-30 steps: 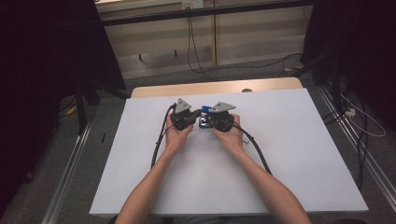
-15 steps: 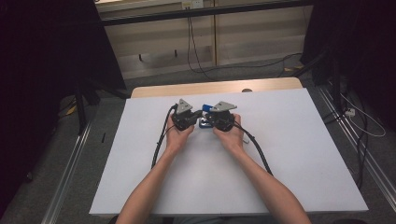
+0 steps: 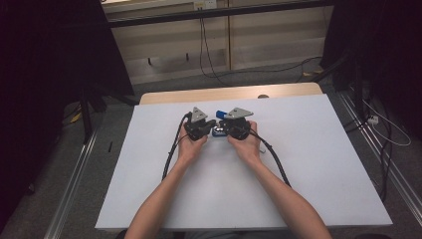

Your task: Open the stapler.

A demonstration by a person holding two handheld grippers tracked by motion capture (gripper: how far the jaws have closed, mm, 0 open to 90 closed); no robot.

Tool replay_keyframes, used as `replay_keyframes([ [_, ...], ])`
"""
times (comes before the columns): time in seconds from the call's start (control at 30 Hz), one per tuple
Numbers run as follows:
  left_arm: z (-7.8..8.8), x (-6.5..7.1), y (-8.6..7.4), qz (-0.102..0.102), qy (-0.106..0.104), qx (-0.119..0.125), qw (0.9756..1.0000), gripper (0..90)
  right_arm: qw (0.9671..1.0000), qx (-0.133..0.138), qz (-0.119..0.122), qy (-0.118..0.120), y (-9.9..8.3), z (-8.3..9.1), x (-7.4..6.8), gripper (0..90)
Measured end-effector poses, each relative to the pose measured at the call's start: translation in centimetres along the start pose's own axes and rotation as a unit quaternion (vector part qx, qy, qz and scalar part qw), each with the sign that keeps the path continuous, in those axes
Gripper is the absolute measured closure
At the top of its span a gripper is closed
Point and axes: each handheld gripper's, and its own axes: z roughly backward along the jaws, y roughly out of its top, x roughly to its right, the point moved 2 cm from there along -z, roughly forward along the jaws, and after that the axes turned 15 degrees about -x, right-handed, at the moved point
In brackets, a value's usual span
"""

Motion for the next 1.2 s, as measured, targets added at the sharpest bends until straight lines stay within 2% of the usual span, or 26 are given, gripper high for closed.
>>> replay_keyframes([
  [0.53,-0.06,-0.17,-0.1,0.002,-0.01,0.004,0.9999,90.0,1.0,0.003,-0.004,0.0,0.23,-0.04,-0.15,90.0],
  [0.6,-0.03,-0.1,-0.06,-0.007,-0.004,0.002,1.0,90.0,1.0,0.008,-0.003,-0.004,0.29,0.05,-0.17,90.0],
  [0.7,-0.07,-0.21,-0.12,-0.004,-0.011,0.005,0.9999,90.0,0.9999,0.011,-0.002,-0.004,0.37,0.11,-0.2,90.0],
  [0.83,-0.04,-0.11,-0.02,-0.011,-0.003,0.002,0.9999,90.0,0.9999,0.014,-0.008,-0.004,0.44,0.28,-0.06,90.0],
  [0.93,-0.06,-0.21,0.0,-0.002,-0.009,0.001,1.0,90.0,0.9999,0.013,-0.009,-0.006,0.48,0.34,-0.05,90.0],
  [1.2,-0.07,-0.2,0.04,-0.004,-0.009,0.0,1.0,90.0,0.9998,0.015,-0.008,-0.012,0.66,0.77,0.22,90.0],
])
